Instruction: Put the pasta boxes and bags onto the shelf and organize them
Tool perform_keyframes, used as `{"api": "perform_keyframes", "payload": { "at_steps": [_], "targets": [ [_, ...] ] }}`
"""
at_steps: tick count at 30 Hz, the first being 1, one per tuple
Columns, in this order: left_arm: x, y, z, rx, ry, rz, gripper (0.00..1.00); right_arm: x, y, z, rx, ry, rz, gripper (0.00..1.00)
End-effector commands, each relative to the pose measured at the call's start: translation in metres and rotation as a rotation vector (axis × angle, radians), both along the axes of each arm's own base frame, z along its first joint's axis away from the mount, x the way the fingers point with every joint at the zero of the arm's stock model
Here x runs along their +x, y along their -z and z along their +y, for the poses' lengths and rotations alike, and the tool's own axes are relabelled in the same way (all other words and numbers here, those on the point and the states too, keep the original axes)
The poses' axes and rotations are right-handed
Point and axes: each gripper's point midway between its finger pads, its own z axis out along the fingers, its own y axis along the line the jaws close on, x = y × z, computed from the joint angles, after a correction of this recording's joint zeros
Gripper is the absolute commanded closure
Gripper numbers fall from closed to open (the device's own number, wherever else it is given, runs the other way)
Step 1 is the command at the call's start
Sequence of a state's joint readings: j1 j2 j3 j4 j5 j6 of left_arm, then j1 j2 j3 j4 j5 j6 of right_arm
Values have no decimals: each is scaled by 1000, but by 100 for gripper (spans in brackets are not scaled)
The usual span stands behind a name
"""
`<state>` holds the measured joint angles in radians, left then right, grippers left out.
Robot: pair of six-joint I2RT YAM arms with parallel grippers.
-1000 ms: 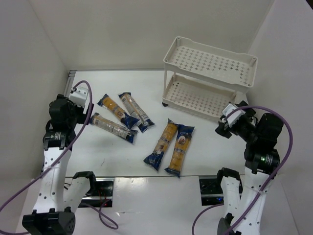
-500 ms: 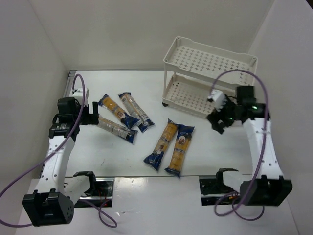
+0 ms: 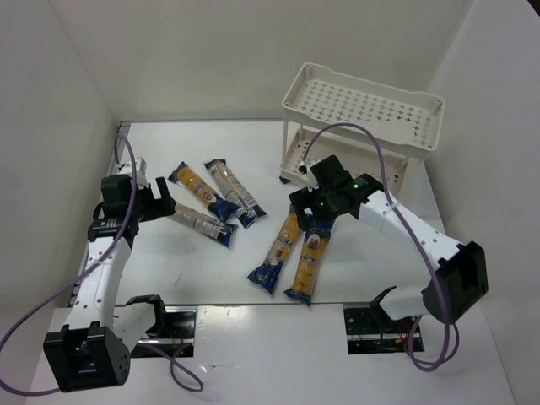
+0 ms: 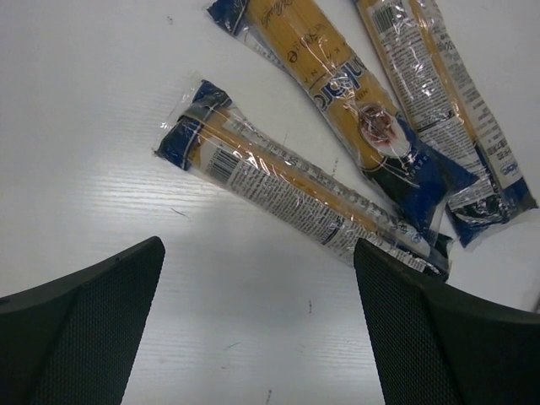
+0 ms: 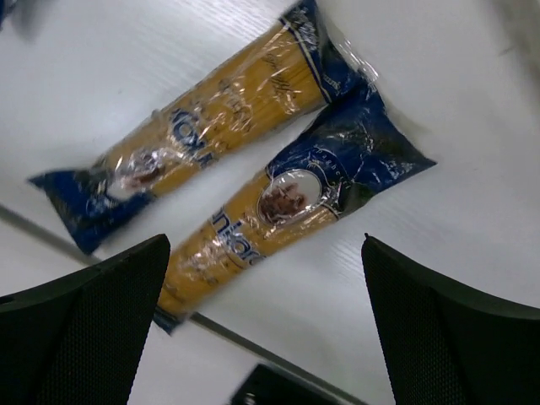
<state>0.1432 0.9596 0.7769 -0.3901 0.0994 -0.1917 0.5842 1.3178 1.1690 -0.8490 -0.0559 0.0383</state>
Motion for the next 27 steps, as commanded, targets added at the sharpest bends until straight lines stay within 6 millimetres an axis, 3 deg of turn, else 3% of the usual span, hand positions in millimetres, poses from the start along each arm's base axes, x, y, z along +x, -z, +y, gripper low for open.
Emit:
{"api": "perform_keyframes", "payload": {
  "at_steps": [1,5,6,9,13,18,21,27],
  "targets": [
    [4,-11,-6,-97,-53,-58,0,21,26,5,58,311,52,1],
    [-1,-4,1,-199,-180,-53,0,11,53,2,106,531,205,1],
    [-2,0,3,-224,-209,-45,0,-3,70,-6,75,569,257,1],
    [-1,4,-6,-343,-228,-43,0,-23,96,-29,13,695,321,1],
    [0,14,-13,-387,-210,-19,0,-18,97,-11,82,669,361,1],
    [-3,25,-13,-391,-230,9,0,-28,120,-20,20,706,401,1],
    [-4,28,-13,-391,-230,10,0,-30,125,-6,76,693,455,1],
    [-5,32,-9,-394,-254,17,0,-35,145,-12,24,729,482,6]
  ]
}}
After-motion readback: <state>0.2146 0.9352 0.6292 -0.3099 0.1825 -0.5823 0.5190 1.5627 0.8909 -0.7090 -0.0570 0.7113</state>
